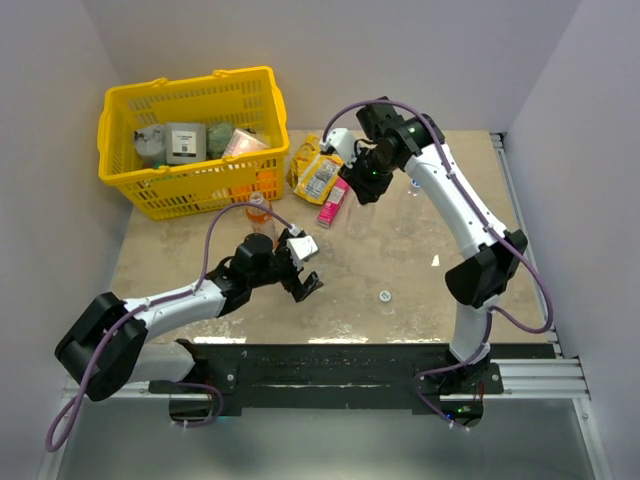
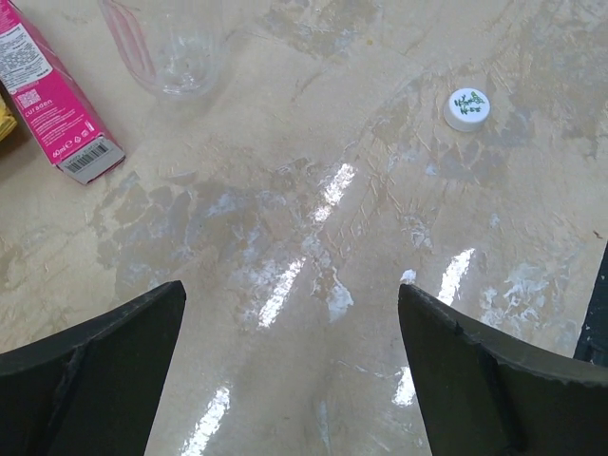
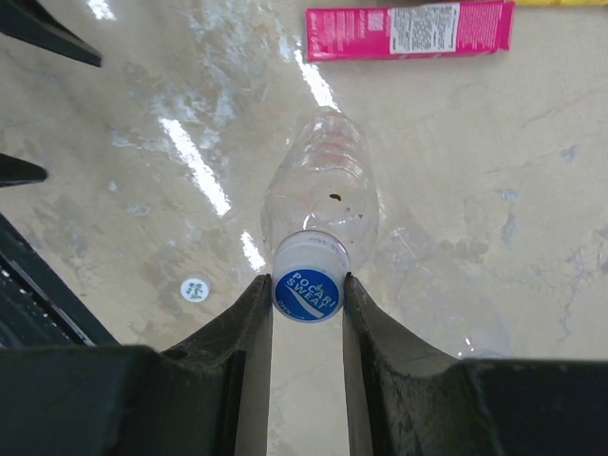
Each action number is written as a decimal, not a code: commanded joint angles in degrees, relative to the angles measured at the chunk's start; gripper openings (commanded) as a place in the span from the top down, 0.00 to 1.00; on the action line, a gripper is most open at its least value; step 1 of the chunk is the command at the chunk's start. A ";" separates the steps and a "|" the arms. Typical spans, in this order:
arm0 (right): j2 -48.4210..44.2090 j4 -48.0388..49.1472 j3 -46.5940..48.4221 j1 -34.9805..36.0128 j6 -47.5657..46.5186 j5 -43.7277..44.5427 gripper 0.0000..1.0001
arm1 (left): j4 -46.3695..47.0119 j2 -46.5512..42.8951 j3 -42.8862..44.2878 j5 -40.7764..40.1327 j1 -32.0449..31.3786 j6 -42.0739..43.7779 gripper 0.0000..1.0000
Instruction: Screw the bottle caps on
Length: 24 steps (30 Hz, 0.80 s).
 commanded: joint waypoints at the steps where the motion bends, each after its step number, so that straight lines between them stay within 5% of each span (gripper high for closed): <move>1: 0.89 -3.91 2.60 -0.77 -0.66 4.30 1.00 | 0.55 -1.41 -0.47 3.68 0.35 0.89 0.00; 9: 4.58 -2.41 4.18 -1.83 1.54 5.28 1.00 | 0.90 -1.05 -0.56 5.01 0.35 2.73 0.00; 13: 5.03 -1.36 3.57 -1.83 2.77 7.21 0.65 | 0.81 -0.97 -0.65 5.09 0.26 3.26 0.00; 17: 5.55 -0.31 3.66 -1.92 4.09 8.62 0.46 | 1.16 -0.97 -1.00 5.80 0.26 2.91 0.00; 24: 6.69 0.05 4.80 -1.83 4.26 9.15 0.38 | 1.43 -1.23 -1.53 5.71 0.35 2.91 0.00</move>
